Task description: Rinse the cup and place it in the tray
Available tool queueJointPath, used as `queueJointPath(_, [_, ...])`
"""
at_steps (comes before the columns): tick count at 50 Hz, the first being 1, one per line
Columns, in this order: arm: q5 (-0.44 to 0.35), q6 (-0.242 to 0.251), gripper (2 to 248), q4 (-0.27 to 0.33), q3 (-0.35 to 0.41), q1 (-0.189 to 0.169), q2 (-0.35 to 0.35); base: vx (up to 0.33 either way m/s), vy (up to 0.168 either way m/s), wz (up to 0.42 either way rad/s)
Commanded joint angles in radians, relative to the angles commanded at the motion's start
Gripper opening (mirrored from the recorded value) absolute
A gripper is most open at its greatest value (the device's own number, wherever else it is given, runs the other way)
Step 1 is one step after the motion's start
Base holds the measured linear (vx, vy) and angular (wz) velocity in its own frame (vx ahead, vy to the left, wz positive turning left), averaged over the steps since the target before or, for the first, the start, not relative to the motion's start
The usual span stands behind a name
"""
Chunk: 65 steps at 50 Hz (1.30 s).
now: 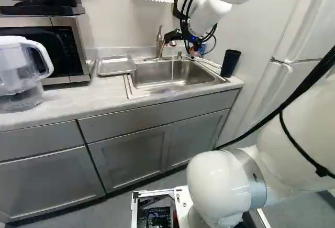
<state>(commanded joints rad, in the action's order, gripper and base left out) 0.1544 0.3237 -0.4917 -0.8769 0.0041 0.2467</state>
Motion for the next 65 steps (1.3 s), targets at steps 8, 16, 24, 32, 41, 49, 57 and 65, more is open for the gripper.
queueJointPath(8, [-0.014,0.085,247,-0.040,0.001,-0.010,0.001,0.000,0.000,0.000])
queueJointPath(16, [-0.028,0.126,247,-0.072,0.005,-0.012,-0.006,0.000,0.000,0.000])
queueJointPath(24, [-0.043,0.126,247,-0.102,0.012,-0.012,-0.017,0.000,0.000,0.000])
queueJointPath(32, [-0.058,0.126,247,-0.131,0.019,-0.012,-0.029,0.000,0.000,0.000])
queueJointPath(41, [-0.086,0.126,247,-0.169,0.026,-0.012,-0.042,0.000,0.000,0.000])
queueJointPath(49, [-0.113,0.126,247,-0.204,0.033,-0.012,-0.055,0.000,0.000,0.000])
queueJointPath(57, [-0.142,0.126,247,-0.239,0.038,-0.012,-0.068,0.000,0.000,0.000])
queueJointPath(65, [-0.173,0.126,247,-0.274,0.044,-0.014,-0.082,0.000,0.000,0.000])
